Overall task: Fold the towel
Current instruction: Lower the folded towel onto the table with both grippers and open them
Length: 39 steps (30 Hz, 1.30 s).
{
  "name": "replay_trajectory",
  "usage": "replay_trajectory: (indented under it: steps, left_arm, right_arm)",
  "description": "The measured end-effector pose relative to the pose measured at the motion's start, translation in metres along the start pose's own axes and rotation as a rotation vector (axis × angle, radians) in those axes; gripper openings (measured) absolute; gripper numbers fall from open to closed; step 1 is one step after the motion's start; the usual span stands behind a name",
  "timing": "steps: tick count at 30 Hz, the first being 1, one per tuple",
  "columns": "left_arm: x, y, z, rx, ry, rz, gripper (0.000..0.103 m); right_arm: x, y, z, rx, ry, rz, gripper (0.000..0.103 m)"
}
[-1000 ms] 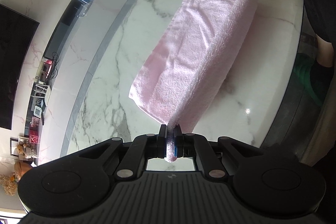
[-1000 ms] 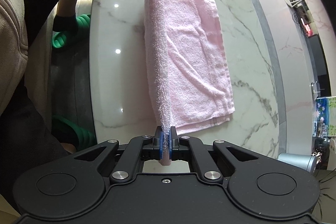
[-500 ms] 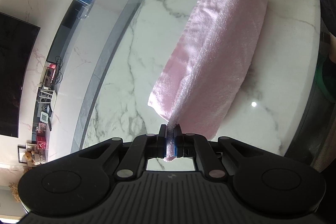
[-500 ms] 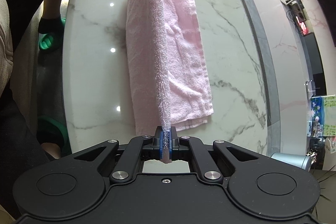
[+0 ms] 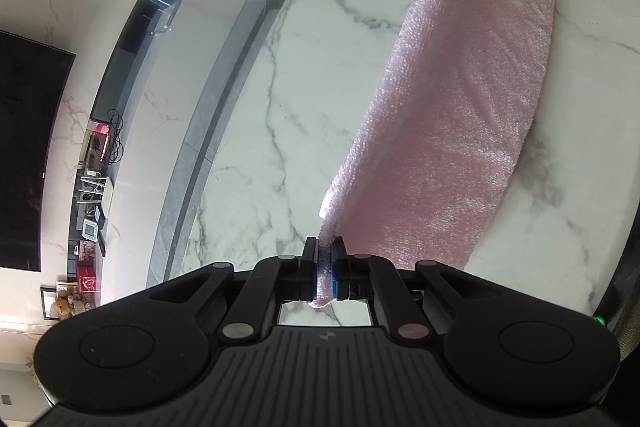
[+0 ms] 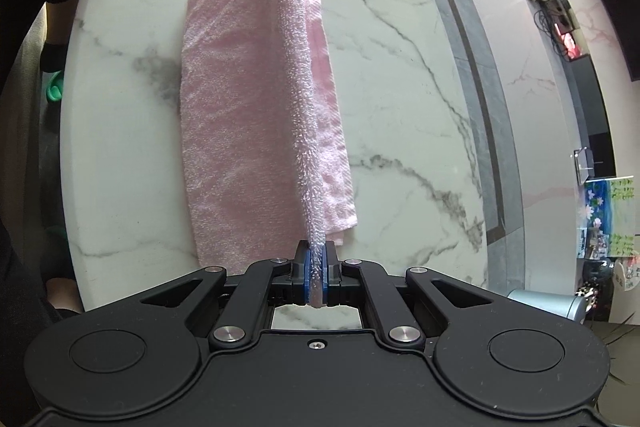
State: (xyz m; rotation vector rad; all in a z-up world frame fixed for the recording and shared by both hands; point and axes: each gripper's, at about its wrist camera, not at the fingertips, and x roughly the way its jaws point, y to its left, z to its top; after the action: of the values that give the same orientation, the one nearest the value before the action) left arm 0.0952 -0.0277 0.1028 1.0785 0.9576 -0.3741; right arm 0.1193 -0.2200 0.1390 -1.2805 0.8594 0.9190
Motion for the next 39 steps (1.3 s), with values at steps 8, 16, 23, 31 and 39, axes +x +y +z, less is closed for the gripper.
replay_trajectory:
  steps: [8,16,23,31,39]
  left_arm:
    - [0.032,0.011,0.001,0.006,0.028,-0.031,0.005]
    - [0.068,0.023,0.003,-0.011,0.053,-0.063,0.005]
    - [0.095,0.024,0.007,-0.029,0.072,-0.113,0.006]
    - [0.108,0.022,-0.001,-0.05,0.087,-0.146,0.008]
    - [0.103,0.017,-0.003,-0.056,0.091,-0.138,0.014]
  right_arm:
    - [0.034,-0.026,0.007,0.022,0.018,0.013,0.003]
    - [0.068,-0.045,0.011,0.053,0.035,0.038,0.003]
    - [0.106,-0.056,0.012,0.076,0.07,0.082,0.003]
    - [0.129,-0.058,0.013,0.09,0.082,0.105,0.004]
    - [0.134,-0.056,0.013,0.109,0.088,0.098,0.007]
